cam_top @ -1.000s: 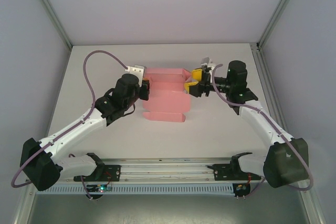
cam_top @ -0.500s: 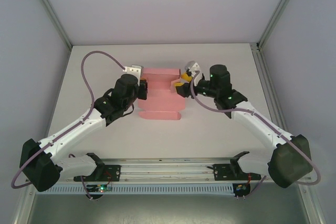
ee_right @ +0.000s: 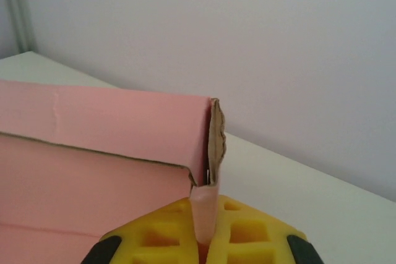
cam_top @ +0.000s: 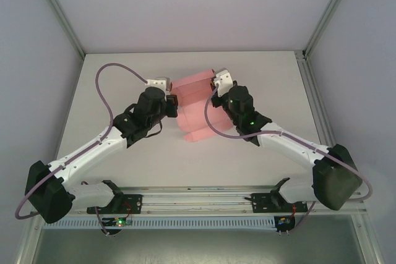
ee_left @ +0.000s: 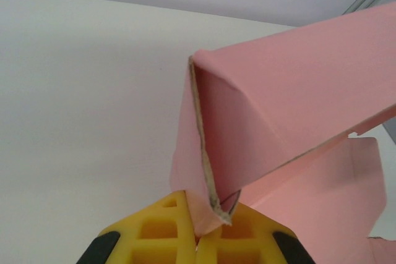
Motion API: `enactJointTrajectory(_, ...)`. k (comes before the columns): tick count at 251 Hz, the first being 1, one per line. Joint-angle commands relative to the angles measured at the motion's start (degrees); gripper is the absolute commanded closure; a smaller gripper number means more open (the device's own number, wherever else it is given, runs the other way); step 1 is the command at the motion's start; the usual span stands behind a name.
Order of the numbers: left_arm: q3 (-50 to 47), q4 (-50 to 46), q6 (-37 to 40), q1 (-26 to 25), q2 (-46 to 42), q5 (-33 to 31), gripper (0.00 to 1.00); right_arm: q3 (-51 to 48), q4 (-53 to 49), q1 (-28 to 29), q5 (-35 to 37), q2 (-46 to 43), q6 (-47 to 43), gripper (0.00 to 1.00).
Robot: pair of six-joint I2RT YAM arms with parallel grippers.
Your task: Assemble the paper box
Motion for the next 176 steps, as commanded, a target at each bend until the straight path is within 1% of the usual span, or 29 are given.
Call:
enactJointTrajectory(1,2.4,0.0,-8.3,-1.0,-0.4,0.3,1.0,0.2,4.7,-1.4,19.4,2.6,-1.4,1.0)
enactJointTrajectory(32,3.7,-0.7,-12.8,-2.5,0.2,-0.9,1.0,1.8,6.7,-1.4,27.3,6.7,-6.7,1.0)
enactJointTrajectory(55,4.8,-2.2,-16.1,-3.0,0.5,-2.1,1.0,2.5,10.5,-1.3,32.3,9.9,-14.1,1.0)
enactJointTrajectory(81,6.0,-3.2,-17.7,-3.1,1.2,-2.7,1.0,3.3,16.6,-1.4,37.1,13.6,-23.3,1.0)
enactJointTrajectory(127,6.9,-4.2,-19.4,-3.2,1.9,-3.8,1.0,4.9,26.0,-1.2,42.3,19.5,-37.4,1.0)
enactJointTrajectory(162,6.7,-4.2,-20.2,-3.4,2.2,-4.5,1.0,6.5,40.5,-0.7,45.7,25.8,-52.1,1.0)
enactJointTrajectory(176,6.7,-4.2,-20.5,-3.4,2.5,-4.8,1.0,7.4,42.5,-0.6,46.2,27.3,-55.0,1.0)
